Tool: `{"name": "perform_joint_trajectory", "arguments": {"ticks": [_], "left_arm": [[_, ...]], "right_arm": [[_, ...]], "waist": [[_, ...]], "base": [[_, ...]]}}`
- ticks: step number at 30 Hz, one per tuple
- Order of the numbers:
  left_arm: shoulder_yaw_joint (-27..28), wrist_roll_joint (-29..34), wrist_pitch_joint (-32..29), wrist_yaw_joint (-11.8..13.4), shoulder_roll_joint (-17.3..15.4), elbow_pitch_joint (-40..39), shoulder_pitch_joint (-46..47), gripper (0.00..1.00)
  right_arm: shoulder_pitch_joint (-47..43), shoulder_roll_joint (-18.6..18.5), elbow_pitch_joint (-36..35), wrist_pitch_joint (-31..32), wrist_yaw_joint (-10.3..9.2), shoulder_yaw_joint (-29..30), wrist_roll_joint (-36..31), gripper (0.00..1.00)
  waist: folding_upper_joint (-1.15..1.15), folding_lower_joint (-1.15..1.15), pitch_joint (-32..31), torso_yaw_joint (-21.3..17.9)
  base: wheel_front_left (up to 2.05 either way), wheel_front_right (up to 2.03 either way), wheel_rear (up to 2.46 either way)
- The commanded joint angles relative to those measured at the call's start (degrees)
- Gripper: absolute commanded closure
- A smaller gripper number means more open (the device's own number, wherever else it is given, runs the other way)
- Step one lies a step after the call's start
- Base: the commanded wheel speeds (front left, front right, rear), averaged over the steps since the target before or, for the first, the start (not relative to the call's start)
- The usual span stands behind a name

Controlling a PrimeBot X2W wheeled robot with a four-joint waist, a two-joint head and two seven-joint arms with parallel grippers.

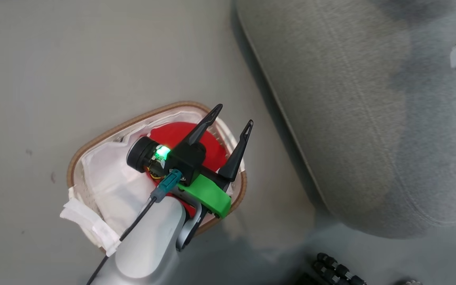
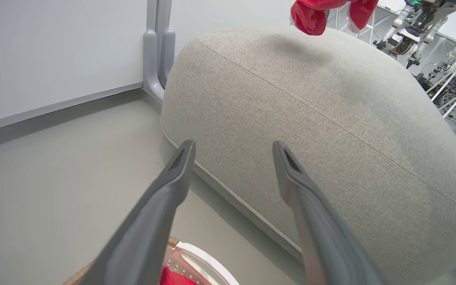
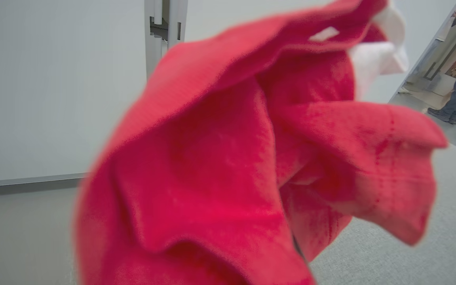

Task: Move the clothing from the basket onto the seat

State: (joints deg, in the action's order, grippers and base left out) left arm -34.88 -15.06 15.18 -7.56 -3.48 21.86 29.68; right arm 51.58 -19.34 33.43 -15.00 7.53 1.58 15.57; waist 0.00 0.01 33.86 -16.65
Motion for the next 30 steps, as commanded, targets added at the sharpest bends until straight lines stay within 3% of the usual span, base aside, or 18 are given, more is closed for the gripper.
{"name": "perform_joint_trajectory", "arguments": {"ticks": [1, 4, 5, 6, 7, 8, 16, 30], "left_arm": [[0.37, 0.25, -0.05, 0.14, 0.05, -0.26, 1.19, 0.0], [0.98, 0.48, -0.05, 0.14, 0.13, -0.21, 0.75, 0.0], [1.18, 0.58, -0.05, 0.14, 0.16, -0.17, 0.34, 0.0], [1.35, 0.66, -0.05, 0.14, 0.17, -0.1, -0.02, 0.0], [1.6, 0.67, -0.05, 0.14, 0.18, 0.02, -0.39, 0.0], [1.85, 0.66, -0.05, 0.14, 0.18, 0.16, -0.66, 0.0], [3.52, 0.62, -0.05, 0.14, -0.03, 0.92, -2.59, 0.0], [10.76, -0.48, -0.05, 0.14, 0.37, 2.08, -10.6, 0.0]], "right_arm": [[0.71, -0.33, 1.36, -0.25, -0.08, 1.03, -0.38, 1.0], [-0.11, 0.01, 3.91, -0.26, -0.08, 3.68, -1.5, 1.0], [-1.06, 0.41, 5.04, -0.25, -0.08, 4.97, -1.98, 0.89], [-1.8, 0.68, 5.76, -0.26, -0.08, 5.86, -2.37, 0.62], [-2.5, 0.89, 6.28, -0.26, -0.08, 7.2, -2.73, 0.09], [-3.18, 1.24, 6.53, -0.26, -0.08, 8.23, -2.87, 0.0], [-12.52, 4.3, 3.55, -0.25, -0.08, 10.75, -2.82, 0.0], [-29.99, 7.35, -1.75, -0.26, -0.08, 7.08, -1.2, 0.0]], "waist": [[0.0, -0.01, 5.55, 5.78], [0.0, -0.01, 5.78, 6.23], [0.0, -0.01, 5.58, 6.25], [0.0, -0.01, 5.38, 6.21], [0.0, -0.01, 5.06, 6.09], [0.0, -0.01, 4.71, 5.94], [0.0, -0.01, -0.43, 3.9], [0.0, -0.01, -13.12, 4.93]], "base": [[0.0, 0.0, 0.0], [0.0, 0.0, 0.0], [0.0, 0.0, 0.0], [0.0, 0.0, 0.0], [0.0, 0.0, 0.0], [0.0, 0.0, 0.0], [0.0, 0.0, 0.0], [0.0, 0.0, 0.0]]}}
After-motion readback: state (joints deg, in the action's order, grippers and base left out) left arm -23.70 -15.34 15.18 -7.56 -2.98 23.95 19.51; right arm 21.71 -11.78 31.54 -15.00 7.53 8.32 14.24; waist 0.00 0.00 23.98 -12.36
